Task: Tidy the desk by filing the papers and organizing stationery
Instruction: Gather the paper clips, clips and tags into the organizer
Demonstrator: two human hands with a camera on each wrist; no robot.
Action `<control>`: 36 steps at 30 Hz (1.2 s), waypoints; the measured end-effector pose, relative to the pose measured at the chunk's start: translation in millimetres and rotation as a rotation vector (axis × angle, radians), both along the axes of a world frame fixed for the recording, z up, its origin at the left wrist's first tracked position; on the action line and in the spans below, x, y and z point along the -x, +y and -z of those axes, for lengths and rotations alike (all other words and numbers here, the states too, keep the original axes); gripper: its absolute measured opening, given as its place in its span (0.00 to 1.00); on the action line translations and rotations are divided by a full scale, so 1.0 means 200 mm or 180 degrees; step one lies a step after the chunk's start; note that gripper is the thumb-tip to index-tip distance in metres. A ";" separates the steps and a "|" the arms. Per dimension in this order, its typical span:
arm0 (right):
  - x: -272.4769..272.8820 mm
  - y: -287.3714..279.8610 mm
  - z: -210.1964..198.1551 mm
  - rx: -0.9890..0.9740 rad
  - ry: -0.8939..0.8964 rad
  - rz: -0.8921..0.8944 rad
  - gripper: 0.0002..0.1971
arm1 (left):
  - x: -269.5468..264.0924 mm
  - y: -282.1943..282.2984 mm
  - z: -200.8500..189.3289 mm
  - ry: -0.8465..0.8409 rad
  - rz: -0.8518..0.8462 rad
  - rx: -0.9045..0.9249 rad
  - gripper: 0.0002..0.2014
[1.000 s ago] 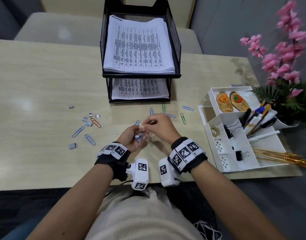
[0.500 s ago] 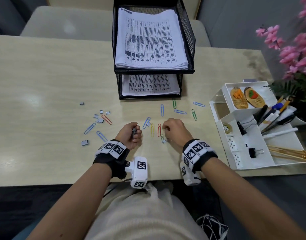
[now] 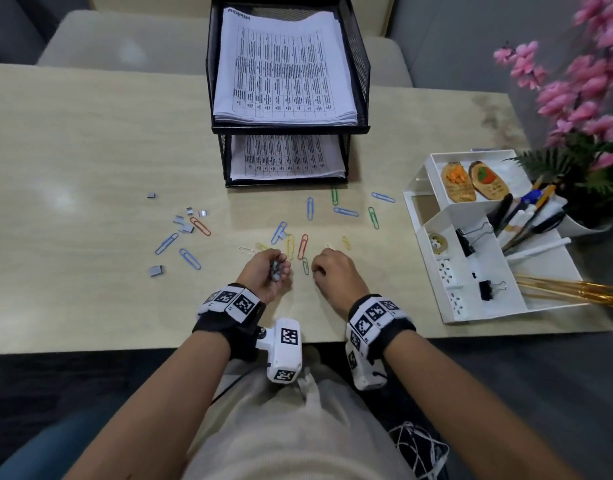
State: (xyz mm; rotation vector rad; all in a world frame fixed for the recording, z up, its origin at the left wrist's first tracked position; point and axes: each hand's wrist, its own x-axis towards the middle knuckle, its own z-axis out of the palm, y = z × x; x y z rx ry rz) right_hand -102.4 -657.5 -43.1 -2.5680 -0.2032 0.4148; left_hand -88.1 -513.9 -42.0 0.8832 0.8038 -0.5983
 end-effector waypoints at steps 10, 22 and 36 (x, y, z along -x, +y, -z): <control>-0.03 -0.02 -0.19 -0.1499 0.0030 0.0828 0.06 | 0.10 -0.14 0.00 -0.0109 -0.0299 0.0386 0.17; 0.01 -0.10 -0.08 0.0112 0.0383 -0.0283 0.12 | 0.06 -0.01 -0.02 -0.0037 -0.0255 0.0145 0.19; -0.31 0.26 -0.10 -0.0622 0.0118 0.0698 0.08 | 0.01 0.37 -0.07 -0.0075 -0.0552 -0.0112 0.18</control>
